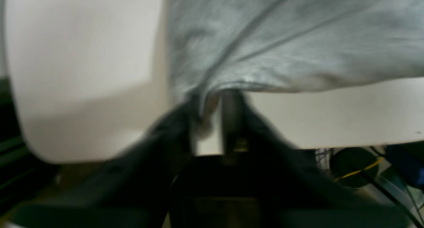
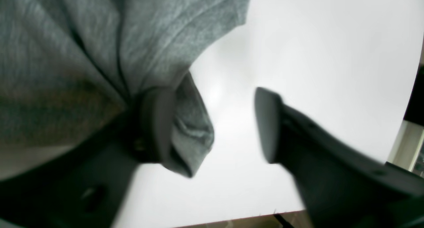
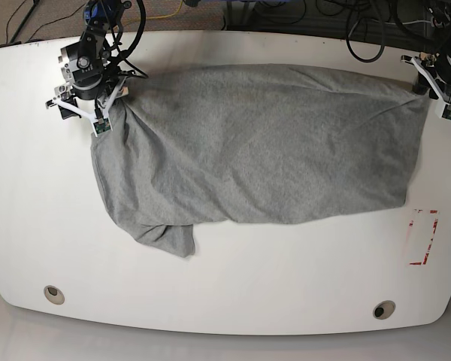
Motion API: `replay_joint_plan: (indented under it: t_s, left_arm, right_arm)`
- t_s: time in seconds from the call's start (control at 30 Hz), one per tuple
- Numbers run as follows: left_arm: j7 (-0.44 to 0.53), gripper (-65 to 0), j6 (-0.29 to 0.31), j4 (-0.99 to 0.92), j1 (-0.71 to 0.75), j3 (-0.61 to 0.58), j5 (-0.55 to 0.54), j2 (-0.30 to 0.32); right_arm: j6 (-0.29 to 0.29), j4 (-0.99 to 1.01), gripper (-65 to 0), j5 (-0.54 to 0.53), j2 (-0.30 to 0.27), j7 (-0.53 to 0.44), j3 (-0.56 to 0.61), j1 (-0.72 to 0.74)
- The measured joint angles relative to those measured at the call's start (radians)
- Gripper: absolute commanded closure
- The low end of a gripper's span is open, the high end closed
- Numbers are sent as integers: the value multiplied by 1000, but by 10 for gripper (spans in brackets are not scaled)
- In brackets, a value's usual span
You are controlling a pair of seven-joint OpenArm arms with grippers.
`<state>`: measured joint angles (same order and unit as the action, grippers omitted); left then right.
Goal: Layout the t-shirt on the table in an organized manner, then fold the t-shirt properly
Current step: 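Drag the t-shirt edge away from the robot with both grippers, then release the t-shirt and move both grippers along its sides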
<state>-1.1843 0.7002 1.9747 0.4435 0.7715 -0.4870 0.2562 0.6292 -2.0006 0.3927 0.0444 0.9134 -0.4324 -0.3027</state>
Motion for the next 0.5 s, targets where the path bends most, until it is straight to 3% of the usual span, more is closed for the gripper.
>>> replay_joint_plan:
  t_s: [0.1, 0.5]
  left_arm:
    - [-2, -381, -1, 0, 5, 5, 9, 2]
    - [-3, -378, -2, 0, -61, 5, 7, 1]
  right_arm:
    - [0, 0, -509, 0, 9, 5, -5, -5]
    - [-1, 5, -509, -113, 11, -24, -68, 71]
